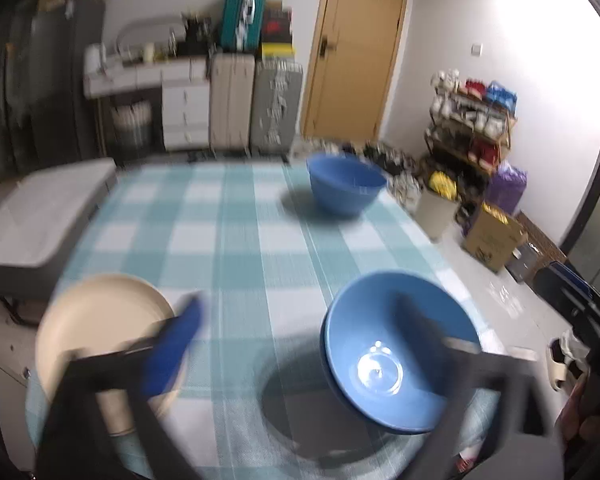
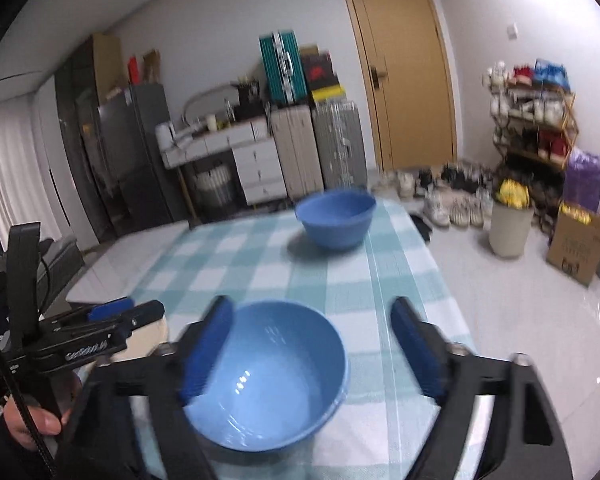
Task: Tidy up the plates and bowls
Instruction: 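Raise both tools and move them toward the last blue bowl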
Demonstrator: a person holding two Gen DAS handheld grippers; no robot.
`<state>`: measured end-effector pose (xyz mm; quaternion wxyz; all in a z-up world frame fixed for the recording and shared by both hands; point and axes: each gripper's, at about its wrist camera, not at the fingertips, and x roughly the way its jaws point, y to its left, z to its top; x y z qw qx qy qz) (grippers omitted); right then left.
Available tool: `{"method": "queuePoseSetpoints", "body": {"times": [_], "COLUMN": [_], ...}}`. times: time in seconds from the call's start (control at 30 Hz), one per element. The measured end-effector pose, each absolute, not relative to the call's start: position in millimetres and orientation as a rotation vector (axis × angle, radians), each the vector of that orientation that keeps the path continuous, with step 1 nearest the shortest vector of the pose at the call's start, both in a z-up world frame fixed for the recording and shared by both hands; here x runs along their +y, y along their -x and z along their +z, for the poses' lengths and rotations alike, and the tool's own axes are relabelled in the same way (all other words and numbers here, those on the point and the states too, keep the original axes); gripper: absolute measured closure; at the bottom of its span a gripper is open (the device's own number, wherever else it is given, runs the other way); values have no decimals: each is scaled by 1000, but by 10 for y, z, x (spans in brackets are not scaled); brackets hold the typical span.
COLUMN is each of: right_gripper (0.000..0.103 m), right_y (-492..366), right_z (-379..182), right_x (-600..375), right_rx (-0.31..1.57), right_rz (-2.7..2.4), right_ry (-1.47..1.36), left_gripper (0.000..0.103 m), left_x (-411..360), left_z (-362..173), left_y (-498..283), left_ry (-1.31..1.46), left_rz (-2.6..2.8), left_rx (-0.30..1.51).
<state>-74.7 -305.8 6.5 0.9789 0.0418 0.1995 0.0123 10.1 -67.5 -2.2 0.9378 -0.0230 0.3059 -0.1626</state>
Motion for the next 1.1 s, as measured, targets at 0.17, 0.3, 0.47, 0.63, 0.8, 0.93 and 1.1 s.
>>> {"method": "queuePoseSetpoints", "body": {"times": [0.17,0.3,0.47,0.63,0.8,0.93,1.1], "right_gripper": [14,1,1,1,1,1,1], "right_y": [932,1022,1018,934,839,724,598], "right_z": [116,110,40,-98,-207,-228,-165], "right_x": [-2764,-2639,-2626,-2645,-2682,-2795,-2972], "right_rx": [325,254,256,294,275,253,222], "right_rz": [16,-60,-74,-103,-116,-182,-101], "right_ry": [49,135,142,148,178,130,50], "left_gripper": [0,0,0,0,0,0,0], "left_x": [-779,-751,-701,-684,-737,-779,-737], "left_z": [113,139,123,38,-61,-94,-99], "left_y": [122,182,169,92,-44,-173,-322], "left_ry": [-98,-88,-80,-51,-62,-80,-77], "left_rz": [-278,-265,-232,-224,-239,-235,-191], "left_rx": [504,471,457,482,529,553,545]}}
